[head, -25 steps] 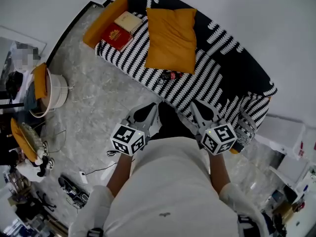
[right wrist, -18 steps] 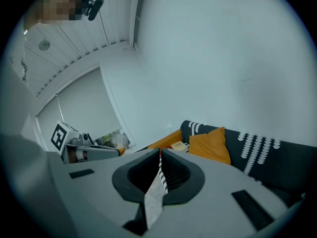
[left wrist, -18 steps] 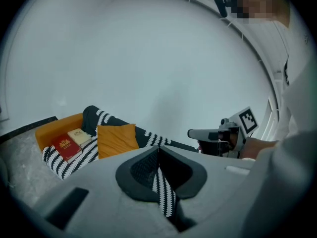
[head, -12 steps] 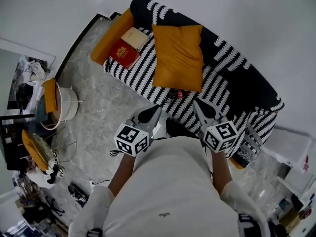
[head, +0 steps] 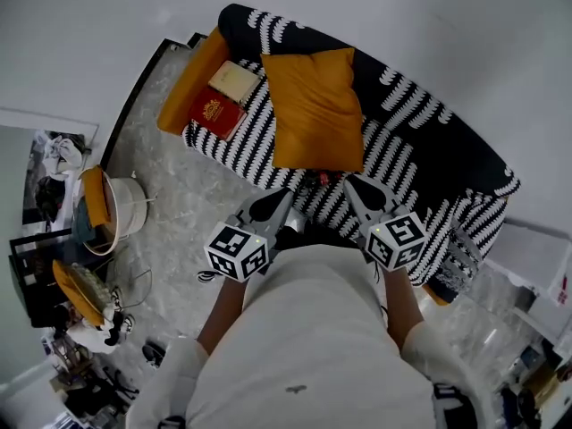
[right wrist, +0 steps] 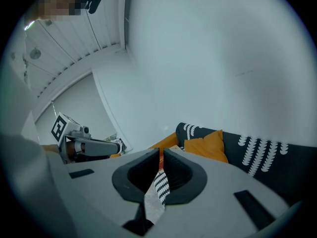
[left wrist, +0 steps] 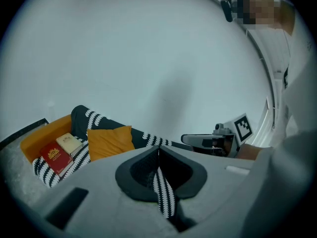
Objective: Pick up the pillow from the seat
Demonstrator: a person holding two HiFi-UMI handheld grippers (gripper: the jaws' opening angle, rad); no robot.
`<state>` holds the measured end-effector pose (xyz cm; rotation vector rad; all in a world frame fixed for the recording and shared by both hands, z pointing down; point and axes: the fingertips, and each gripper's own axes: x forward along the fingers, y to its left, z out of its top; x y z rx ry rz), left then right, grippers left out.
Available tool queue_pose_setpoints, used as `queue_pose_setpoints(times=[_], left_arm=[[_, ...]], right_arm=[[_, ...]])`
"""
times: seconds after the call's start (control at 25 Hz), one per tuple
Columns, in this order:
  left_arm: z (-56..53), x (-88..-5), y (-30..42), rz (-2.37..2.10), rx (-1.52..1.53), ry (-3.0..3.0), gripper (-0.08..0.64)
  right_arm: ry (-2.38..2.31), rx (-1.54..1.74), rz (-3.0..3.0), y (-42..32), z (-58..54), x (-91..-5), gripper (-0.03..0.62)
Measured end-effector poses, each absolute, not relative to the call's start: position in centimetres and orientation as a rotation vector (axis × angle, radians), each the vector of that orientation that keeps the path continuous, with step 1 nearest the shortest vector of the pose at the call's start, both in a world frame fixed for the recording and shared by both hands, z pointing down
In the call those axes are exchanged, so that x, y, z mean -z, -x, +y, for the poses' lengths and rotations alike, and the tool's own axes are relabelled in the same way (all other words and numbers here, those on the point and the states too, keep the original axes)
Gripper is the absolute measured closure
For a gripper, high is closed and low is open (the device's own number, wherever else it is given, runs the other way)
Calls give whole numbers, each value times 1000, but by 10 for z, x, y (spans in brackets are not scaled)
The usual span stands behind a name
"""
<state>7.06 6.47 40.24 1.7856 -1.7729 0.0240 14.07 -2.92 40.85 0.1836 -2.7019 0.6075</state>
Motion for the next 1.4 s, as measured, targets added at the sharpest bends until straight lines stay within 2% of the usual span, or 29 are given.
queue_pose_setpoints(times=[0.6,1.04,1.08,1.16,1.4], left_arm=[[50,-435,-57,-1610,-46,-1778,546],[6,-453,19,-1504,-55,-1828,545],[2,-458,28,-1491,-61,-1829,543],[-5,-468,44,-1461,-80,-1828,531],[-24,-509,92,-1394,-102,-1787,444]], right_arm=[[-248,-658,-2600,-132,-41,-441,584],[-334,-680,-2513,-76,-57,-457,576],[-334,-700,-2502,-69,-58,-461,561],[-337,-740,-2475,-55,-61,-469,470],[-375,-742,-2383,-21,-76,-502,418]])
